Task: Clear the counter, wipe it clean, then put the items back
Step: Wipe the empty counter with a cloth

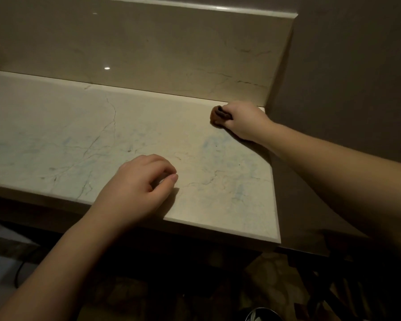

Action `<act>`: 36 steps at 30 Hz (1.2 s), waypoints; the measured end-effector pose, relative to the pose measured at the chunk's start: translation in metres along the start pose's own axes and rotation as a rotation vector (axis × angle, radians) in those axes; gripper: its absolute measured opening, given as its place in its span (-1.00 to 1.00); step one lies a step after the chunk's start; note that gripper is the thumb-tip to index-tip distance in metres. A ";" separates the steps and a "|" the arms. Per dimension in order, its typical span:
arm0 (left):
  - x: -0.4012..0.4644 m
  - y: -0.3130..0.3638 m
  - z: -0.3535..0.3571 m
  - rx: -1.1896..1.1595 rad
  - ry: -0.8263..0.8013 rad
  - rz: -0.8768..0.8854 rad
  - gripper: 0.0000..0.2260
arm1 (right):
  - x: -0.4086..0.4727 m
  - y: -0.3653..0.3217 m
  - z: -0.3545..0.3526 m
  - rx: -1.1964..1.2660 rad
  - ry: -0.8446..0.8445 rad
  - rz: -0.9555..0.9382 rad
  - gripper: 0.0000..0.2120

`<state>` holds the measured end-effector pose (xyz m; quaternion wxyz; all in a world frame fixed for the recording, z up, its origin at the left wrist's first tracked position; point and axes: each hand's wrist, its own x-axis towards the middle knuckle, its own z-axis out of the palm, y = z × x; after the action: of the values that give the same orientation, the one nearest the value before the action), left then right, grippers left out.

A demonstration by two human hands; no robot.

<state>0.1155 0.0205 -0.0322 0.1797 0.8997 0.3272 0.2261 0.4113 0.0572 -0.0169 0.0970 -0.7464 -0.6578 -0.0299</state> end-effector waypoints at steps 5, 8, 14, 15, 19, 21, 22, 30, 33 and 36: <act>-0.020 -0.026 -0.014 0.055 0.123 -0.081 -0.76 | -0.094 -0.050 -0.011 0.192 -0.092 -0.346 -0.84; -0.027 -0.042 -0.020 0.104 0.194 -0.150 -0.75 | -0.122 -0.061 -0.013 0.181 -0.126 -0.527 -0.77; -0.036 -0.057 -0.029 0.169 0.272 -0.216 -0.74 | -0.036 -0.031 -0.004 0.085 -0.054 -0.168 -0.94; -0.038 -0.059 -0.029 0.172 0.270 -0.217 -0.72 | -0.020 -0.023 -0.003 0.060 -0.047 -0.108 -0.93; -0.042 -0.065 -0.026 0.186 0.270 -0.199 -0.71 | 0.005 -0.020 -0.003 0.067 -0.034 0.011 -0.78; -0.044 -0.065 -0.024 0.181 0.278 -0.195 -0.76 | -0.015 -0.034 -0.005 0.112 -0.045 -0.020 -0.85; -0.045 -0.066 -0.024 0.178 0.283 -0.194 -0.77 | -0.033 -0.043 -0.007 0.147 -0.048 -0.059 -0.89; -0.044 -0.065 -0.024 0.167 0.315 -0.170 -0.77 | -0.084 -0.040 -0.017 0.141 -0.125 -0.191 -0.93; -0.046 -0.064 -0.023 0.158 0.322 -0.160 -0.76 | -0.057 -0.024 -0.013 0.093 -0.051 0.018 -0.87; -0.047 -0.064 -0.021 0.151 0.336 -0.148 -0.76 | -0.066 -0.031 -0.011 0.100 -0.030 0.042 -0.87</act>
<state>0.0400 0.0388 -0.0580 0.0710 0.8337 0.4340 0.3340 0.3730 -0.0055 -0.0142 0.1251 -0.7545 -0.6440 0.0163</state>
